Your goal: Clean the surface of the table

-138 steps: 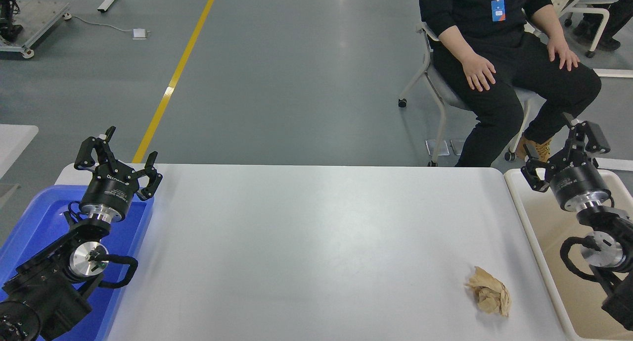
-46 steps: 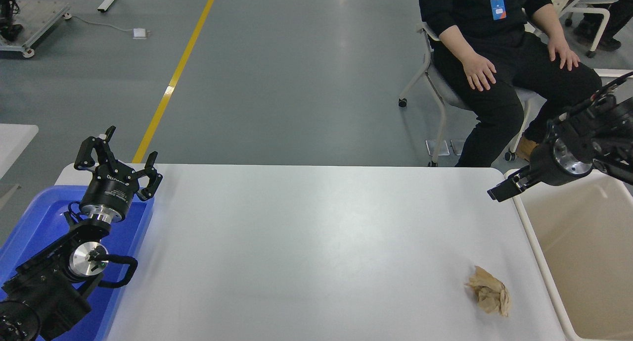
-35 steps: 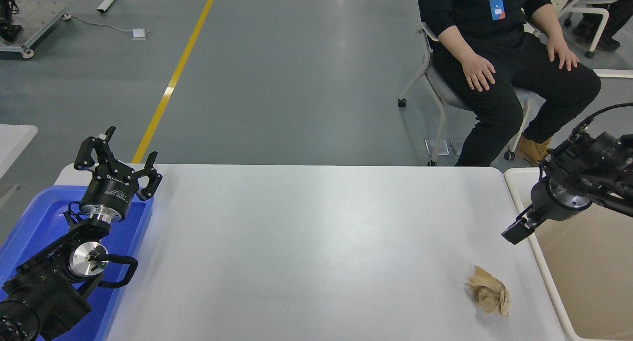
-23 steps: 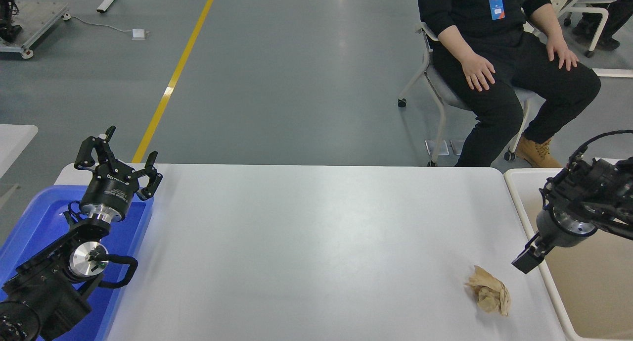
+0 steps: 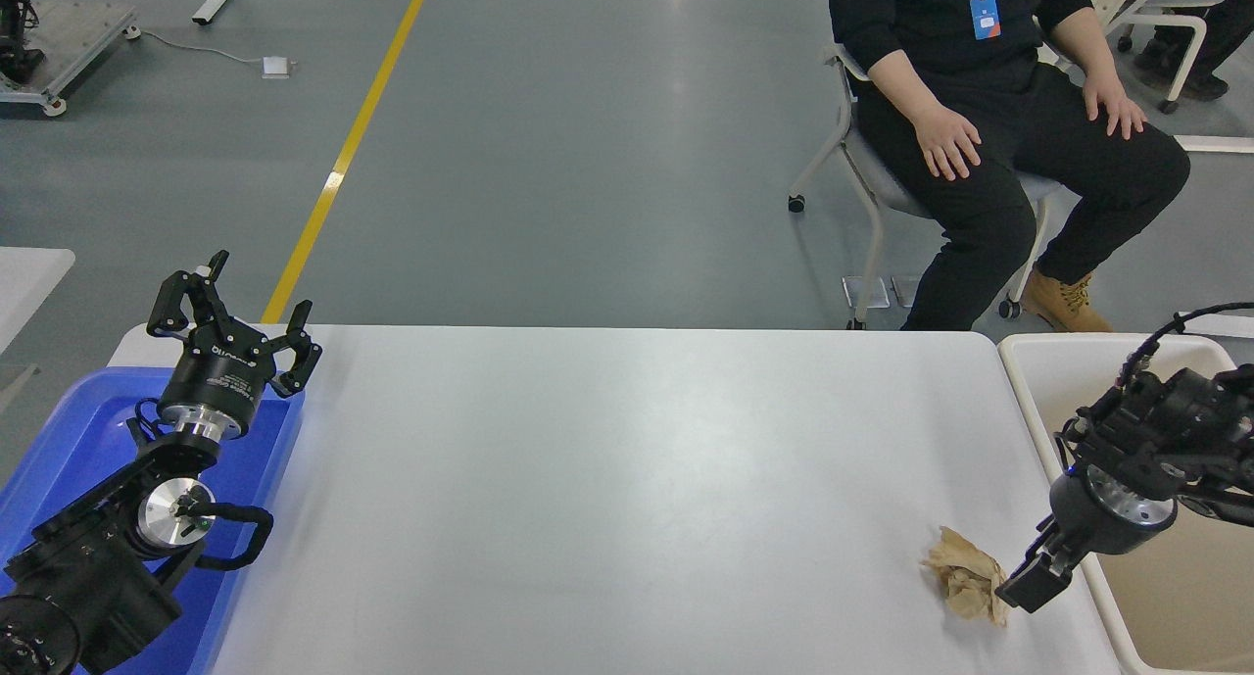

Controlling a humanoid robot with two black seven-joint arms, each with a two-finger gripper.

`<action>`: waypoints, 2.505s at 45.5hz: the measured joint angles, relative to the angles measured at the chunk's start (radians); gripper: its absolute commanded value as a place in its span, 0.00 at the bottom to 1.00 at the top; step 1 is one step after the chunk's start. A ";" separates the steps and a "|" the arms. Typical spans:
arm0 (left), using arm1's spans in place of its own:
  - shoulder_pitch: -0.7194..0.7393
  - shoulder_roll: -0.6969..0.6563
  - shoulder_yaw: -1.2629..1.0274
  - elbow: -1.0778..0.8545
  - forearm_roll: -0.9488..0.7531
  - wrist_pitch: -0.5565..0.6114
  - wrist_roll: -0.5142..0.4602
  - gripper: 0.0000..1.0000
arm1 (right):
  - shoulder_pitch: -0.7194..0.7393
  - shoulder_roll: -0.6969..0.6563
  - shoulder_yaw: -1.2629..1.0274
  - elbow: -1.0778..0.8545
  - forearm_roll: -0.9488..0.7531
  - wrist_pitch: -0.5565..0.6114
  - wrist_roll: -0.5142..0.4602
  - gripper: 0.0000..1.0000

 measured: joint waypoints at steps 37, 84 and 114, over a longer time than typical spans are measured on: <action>0.000 0.000 0.000 0.000 0.000 0.000 0.000 1.00 | -0.205 -0.012 0.198 -0.097 0.017 -0.057 -0.008 1.00; 0.000 0.000 0.000 0.000 0.000 0.000 0.000 1.00 | -0.324 0.024 0.233 -0.217 0.075 -0.157 -0.003 0.00; 0.000 0.000 0.000 0.000 0.000 0.000 0.000 1.00 | -0.313 0.008 0.311 -0.240 0.144 -0.197 0.034 0.00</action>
